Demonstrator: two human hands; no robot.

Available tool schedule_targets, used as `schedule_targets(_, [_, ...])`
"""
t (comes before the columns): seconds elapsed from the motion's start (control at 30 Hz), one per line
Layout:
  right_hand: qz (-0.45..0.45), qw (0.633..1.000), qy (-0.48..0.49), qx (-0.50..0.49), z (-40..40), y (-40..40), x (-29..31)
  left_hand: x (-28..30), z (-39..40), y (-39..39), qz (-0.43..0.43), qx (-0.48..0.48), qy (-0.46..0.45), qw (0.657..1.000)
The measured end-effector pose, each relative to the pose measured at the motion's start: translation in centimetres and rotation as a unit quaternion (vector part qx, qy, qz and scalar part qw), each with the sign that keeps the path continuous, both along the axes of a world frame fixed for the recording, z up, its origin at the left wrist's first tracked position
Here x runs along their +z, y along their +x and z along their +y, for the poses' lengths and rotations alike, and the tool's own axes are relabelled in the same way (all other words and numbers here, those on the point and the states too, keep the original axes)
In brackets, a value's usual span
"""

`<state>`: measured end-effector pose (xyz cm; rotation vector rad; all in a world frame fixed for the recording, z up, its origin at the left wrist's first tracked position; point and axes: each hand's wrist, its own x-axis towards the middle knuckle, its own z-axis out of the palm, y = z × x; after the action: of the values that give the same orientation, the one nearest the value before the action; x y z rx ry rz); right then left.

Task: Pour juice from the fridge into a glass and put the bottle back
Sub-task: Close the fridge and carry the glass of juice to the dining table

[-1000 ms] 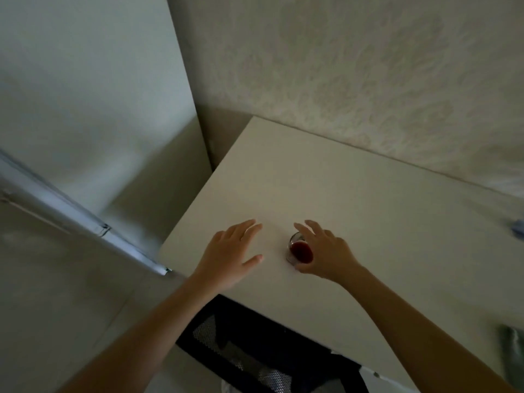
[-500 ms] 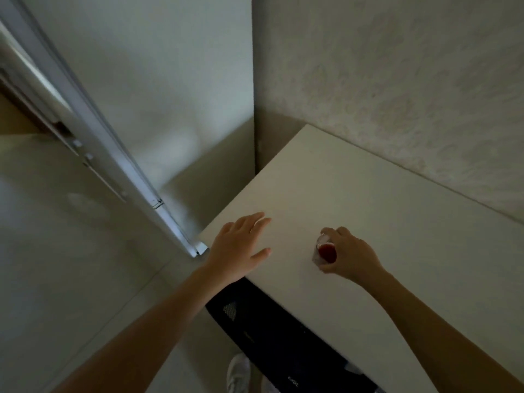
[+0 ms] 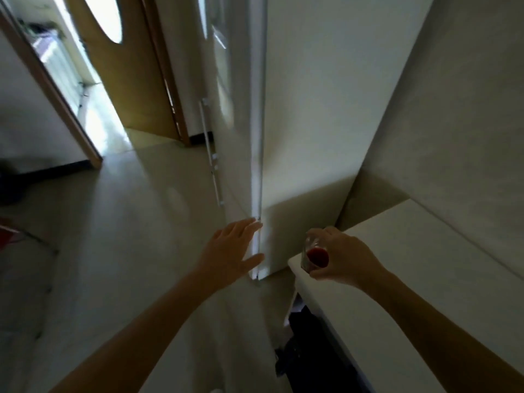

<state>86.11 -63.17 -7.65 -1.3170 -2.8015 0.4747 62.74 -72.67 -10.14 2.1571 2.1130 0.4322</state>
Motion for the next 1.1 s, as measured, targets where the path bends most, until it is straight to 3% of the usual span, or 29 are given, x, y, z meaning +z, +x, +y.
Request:
schedule_targets(0.3, [0.015,0.979,0.040,0.198,-4.4,-23.4,4.4,3.1,-12.3,-19.3,0.072,0.174,-0.020,0.982])
schedule_targets(0.53, [0.030,0.942,0.051,0.332,-10.2,-41.6,6.0,4.4,-24.2,-32.6,0.081,0.316,-0.042,0.944])
schedule_targets(0.8, [0.043,0.870,0.036,0.490,-16.5,-60.6,6.2,4.6,-34.4,-43.3,0.072,0.488,-0.062,0.867])
schedule_targets(1.1, [0.040,0.766,0.039,0.640,-21.2,-82.9,5.4,3.5,-38.5,-54.4,0.019,0.633,-0.077,0.770])
